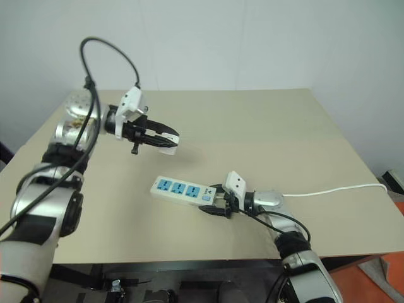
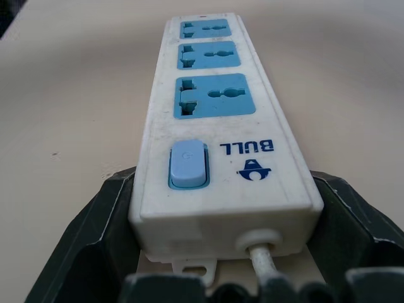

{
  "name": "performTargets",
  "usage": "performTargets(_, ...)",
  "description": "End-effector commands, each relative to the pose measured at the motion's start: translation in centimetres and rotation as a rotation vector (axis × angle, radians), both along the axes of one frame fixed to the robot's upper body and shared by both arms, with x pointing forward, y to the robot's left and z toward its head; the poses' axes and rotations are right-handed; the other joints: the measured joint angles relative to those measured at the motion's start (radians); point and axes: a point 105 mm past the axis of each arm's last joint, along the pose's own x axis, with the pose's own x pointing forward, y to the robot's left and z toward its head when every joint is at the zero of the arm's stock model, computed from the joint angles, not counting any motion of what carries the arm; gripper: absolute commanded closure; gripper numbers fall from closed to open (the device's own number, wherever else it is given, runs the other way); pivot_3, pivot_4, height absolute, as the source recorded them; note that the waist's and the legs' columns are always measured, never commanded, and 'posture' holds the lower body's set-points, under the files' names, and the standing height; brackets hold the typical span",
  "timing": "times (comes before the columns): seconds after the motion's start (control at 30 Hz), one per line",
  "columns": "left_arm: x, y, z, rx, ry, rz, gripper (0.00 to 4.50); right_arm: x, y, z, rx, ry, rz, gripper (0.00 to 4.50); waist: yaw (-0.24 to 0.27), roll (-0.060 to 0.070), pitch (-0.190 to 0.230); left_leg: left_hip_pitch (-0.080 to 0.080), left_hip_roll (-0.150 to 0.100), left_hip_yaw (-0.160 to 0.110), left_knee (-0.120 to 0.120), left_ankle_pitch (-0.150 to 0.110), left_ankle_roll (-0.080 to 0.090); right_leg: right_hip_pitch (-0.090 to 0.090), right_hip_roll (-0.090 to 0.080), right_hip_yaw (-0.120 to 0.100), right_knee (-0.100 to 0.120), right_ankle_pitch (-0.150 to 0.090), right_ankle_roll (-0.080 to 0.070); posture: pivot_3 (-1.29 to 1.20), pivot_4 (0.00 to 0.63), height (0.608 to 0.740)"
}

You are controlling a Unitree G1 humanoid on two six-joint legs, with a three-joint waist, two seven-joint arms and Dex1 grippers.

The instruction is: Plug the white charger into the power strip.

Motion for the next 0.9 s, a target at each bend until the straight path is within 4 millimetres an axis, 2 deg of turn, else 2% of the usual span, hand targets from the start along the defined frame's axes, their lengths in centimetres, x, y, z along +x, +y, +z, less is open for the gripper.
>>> performTargets(0.03,-2.0,0.0,-0.3,-0.154,0.041,-0.083,3.47,-0.5,1.1,-0.3,-0.035,-0.005,0.114,1.09,-0.004,0.0,0.0,0.0,0.0,0.0,0.0,0.0,0.0,0.0,0.0,0.0,0.001,0.0,0.0,0.0,0.15,0.74)
performTargets(0.13,-2.8,0.4,-1.4,-0.24,0.17,-0.103,3.47,-0.2,1.3,-0.9,-0.075,0.007,0.137,1.09,-0.002,0.0,0.0,0.0,0.0,-0.002,0.002,0.0,0.0,0.0,0.0,-0.001,0.001,0.001,-0.002,0.0,0.15,0.74)
performTargets(0.3,-3.0,0.3,-4.1,-0.219,0.215,-0.099,3.47,-0.5,1.4,-2.1,-0.113,0.032,0.167,1.09,-0.001,0.0,0.0,0.004,-0.001,-0.001,0.003,0.0,0.0,0.006,0.0,-0.001,0.0,0.001,-0.001,0.0,0.15,0.74)
performTargets(0.5,-3.1,-0.5,-5.2,-0.254,0.2,-0.124,3.47,-0.7,1.4,-2.6,-0.124,0.034,0.183,1.09,-0.001,0.0,0.0,0.006,-0.001,-0.001,0.002,0.0,0.0,0.007,0.0,-0.001,0.0,0.001,-0.001,0.0,0.15,0.74)
performTargets(0.63,-3.2,-1.3,-7.3,-0.128,0.162,-0.144,3.47,-0.7,1.5,-2.6,-0.121,0.037,0.184,1.09,-0.001,0.0,0.0,0.006,-0.001,-0.001,0.001,0.0,0.0,0.007,0.0,0.0,0.0,0.001,-0.001,0.0,0.15,0.74)
performTargets(0.9,-2.7,-2.4,-8.4,-0.109,0.166,-0.155,3.47,-1.0,1.2,-3.0,-0.129,0.042,0.178,1.09,-0.001,0.0,0.0,0.006,-0.001,-0.001,0.001,0.0,0.0,0.007,0.0,0.001,0.0,0.0,-0.001,0.0,0.15,0.74)
